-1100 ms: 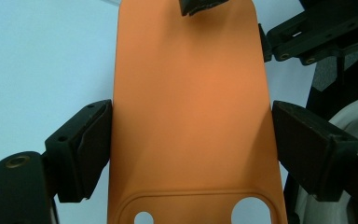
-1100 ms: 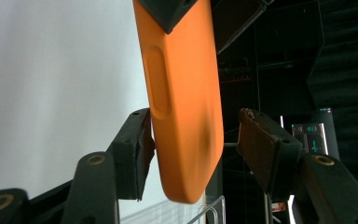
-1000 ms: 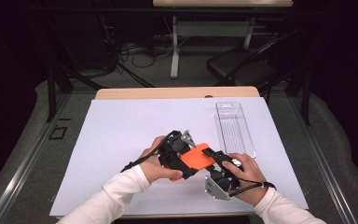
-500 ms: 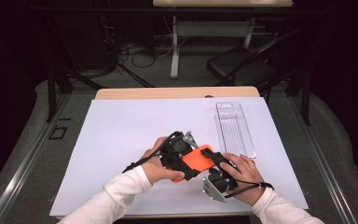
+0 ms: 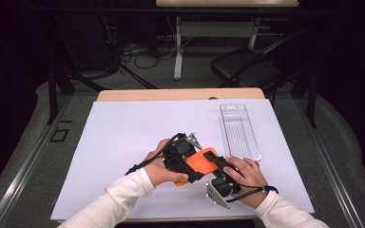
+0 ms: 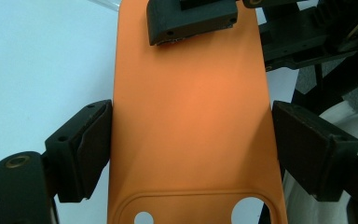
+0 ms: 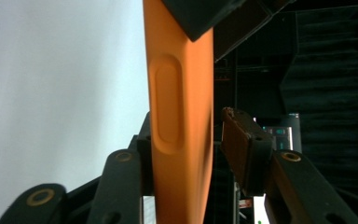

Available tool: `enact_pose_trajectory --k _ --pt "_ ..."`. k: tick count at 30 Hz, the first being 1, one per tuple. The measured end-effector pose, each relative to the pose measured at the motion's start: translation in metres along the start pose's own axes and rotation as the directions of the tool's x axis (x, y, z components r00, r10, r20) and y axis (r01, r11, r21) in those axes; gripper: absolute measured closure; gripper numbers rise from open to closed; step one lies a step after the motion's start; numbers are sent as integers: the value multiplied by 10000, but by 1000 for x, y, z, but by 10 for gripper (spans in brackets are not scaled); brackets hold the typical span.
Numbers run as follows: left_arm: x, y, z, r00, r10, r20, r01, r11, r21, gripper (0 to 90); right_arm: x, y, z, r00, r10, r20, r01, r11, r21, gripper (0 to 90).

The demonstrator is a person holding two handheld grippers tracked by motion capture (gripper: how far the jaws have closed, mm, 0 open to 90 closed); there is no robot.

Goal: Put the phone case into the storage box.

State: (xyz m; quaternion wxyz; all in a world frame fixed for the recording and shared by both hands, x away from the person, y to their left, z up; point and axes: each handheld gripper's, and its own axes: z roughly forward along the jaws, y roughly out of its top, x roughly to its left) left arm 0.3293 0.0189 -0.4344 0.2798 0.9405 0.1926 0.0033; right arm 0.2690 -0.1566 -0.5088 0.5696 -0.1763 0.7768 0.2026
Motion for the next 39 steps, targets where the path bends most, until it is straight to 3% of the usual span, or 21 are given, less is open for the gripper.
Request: enact_pose_trajectory --k 18,39 --pt "3 -2 -2 9999 -114 44 114 9999 -11 160 1 1 4 9988 -444 201 443 9990 55 699" --pt "3 -2 -1 9997 -214 150 215 9998 -58 160 3 3 10 9959 -777 465 774 9970 74 735"
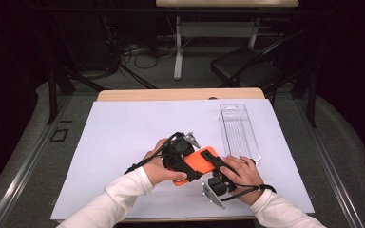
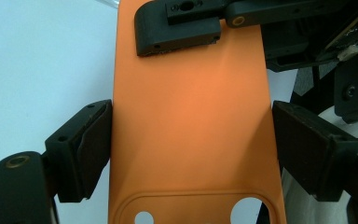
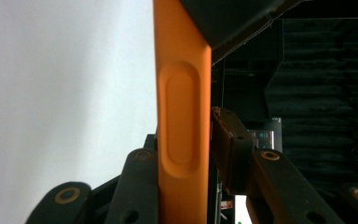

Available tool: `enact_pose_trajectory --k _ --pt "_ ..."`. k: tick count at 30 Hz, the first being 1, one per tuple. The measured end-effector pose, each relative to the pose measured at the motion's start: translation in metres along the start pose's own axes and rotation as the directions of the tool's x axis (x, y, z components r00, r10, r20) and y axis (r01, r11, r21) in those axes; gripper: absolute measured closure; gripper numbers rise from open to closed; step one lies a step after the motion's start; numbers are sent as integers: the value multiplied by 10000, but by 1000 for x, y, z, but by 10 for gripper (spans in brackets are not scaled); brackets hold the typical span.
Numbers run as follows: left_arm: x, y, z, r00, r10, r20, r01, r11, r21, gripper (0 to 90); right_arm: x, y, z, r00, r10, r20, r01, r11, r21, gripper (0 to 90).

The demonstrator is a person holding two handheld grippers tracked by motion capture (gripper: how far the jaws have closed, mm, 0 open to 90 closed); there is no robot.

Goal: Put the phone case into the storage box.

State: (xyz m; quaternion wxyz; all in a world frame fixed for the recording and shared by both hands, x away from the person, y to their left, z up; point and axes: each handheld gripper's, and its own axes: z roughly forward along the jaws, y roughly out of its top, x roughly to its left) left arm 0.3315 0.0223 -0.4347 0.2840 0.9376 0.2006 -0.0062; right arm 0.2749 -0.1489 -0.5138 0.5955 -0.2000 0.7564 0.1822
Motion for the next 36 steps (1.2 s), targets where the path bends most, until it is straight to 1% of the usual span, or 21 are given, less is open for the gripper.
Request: enact_pose_trajectory --k 2,7,8,11,13,19,27,28,30,33,34,36 --pt "0 0 0 10000 -42 17 42 10000 -37 160 0 0 0 10000 -48 -33 48 10000 16 748" --pt "0 0 0 10000 -76 20 76 10000 -29 160 1 1 0 9998 -177 93 176 9998 22 771" --pt "1 0 0 10000 -36 25 36 10000 49 160 1 1 0 9998 -157 103 157 9999 9 775" --pt "2 -1 0 9999 -96 83 96 9999 44 159 1 1 1 9995 -260 188 259 9997 12 790" --pt "3 -1 0 9998 -140 105 140 9999 22 159 1 2 1 9995 -240 211 240 9997 3 798" --pt "4 -2 0 9991 -384 206 385 9992 -79 159 1 1 2 9994 -95 329 97 9999 -54 828" --pt "5 -3 -1 9962 -732 477 738 9972 -109 158 0 1 1 9987 -159 479 167 9997 -173 857" --pt "6 -3 -2 9965 -667 512 670 9977 -49 158 1 1 1 9987 -63 504 72 9998 -193 859" --pt "6 -4 -2 9953 -787 565 796 9967 -129 158 0 1 1 9984 -101 553 114 9997 -236 865" --pt "7 -4 -2 9951 -814 559 824 9965 -160 158 0 1 1 9982 -170 576 184 9996 -236 868" --pt "6 -4 -1 9939 -938 582 954 9951 -256 157 0 1 1 9983 -178 557 191 9996 -225 870" --pt "7 -4 -2 9935 -957 613 976 9948 -295 157 1 0 2 9985 -120 533 134 9996 -252 873"
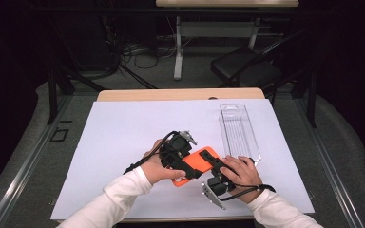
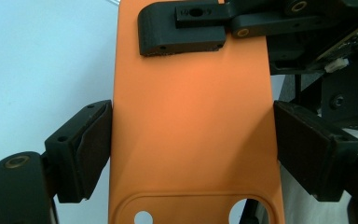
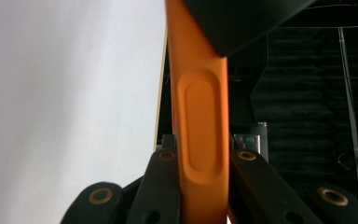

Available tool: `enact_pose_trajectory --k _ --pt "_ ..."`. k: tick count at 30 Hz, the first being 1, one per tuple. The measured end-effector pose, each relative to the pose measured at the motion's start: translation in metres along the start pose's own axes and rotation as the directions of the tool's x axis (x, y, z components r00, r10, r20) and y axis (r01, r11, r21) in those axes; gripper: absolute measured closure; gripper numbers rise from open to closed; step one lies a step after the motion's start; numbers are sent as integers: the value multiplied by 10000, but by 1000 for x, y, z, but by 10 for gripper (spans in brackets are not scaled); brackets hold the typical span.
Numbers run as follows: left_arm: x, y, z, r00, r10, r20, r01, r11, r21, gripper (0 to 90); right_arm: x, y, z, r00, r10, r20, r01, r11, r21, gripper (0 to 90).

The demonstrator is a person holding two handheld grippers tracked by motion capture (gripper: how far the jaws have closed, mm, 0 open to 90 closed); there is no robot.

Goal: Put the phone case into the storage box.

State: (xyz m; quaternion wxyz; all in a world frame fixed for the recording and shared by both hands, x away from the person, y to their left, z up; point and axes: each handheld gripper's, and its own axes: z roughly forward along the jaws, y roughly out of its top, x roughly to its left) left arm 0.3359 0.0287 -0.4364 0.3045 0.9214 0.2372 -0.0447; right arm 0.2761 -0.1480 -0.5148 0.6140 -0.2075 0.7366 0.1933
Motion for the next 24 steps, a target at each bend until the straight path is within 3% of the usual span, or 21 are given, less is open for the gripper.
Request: enact_pose_trajectory --k 9,14,24 --pt "0 0 0 9999 -164 24 164 9998 -109 152 1 -1 0 9996 285 -7 -285 9996 69 876" --pt "1 0 -1 9997 -228 69 228 9997 -47 142 0 -1 0 9998 211 -5 -211 9998 -39 876" --pt "0 -1 -2 9996 -190 -193 190 9998 -1 65 -1 -4 1 9991 407 -110 -406 9991 93 876"
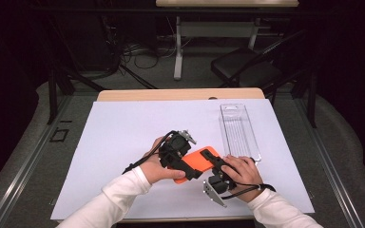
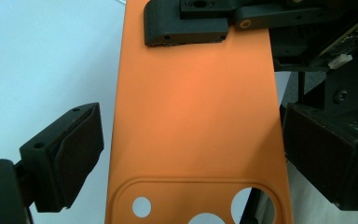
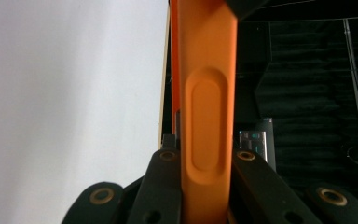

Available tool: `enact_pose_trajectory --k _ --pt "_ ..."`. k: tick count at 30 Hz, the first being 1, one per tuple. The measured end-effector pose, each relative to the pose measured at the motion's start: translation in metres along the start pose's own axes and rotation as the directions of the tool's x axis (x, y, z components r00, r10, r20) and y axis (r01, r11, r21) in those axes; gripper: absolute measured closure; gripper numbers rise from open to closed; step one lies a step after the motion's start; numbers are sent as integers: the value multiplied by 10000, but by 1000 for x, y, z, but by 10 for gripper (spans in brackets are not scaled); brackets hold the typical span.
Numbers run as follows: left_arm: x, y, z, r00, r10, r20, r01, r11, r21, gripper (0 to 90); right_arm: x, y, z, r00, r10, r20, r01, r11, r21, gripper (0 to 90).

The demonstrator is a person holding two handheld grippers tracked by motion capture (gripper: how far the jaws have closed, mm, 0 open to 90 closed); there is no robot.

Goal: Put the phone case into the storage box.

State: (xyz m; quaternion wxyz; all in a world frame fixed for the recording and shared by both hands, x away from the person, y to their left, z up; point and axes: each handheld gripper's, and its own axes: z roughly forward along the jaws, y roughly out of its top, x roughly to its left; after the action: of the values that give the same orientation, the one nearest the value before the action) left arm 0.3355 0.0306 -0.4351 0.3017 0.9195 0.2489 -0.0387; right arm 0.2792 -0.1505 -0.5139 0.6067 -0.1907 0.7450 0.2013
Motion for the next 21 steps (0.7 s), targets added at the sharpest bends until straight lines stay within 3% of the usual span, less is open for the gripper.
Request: enact_pose_trajectory --k 21 --pt "-2 -8 -16 9996 104 -245 -108 9998 -187 79 0 -6 0 9997 97 -224 -91 9997 234 872"
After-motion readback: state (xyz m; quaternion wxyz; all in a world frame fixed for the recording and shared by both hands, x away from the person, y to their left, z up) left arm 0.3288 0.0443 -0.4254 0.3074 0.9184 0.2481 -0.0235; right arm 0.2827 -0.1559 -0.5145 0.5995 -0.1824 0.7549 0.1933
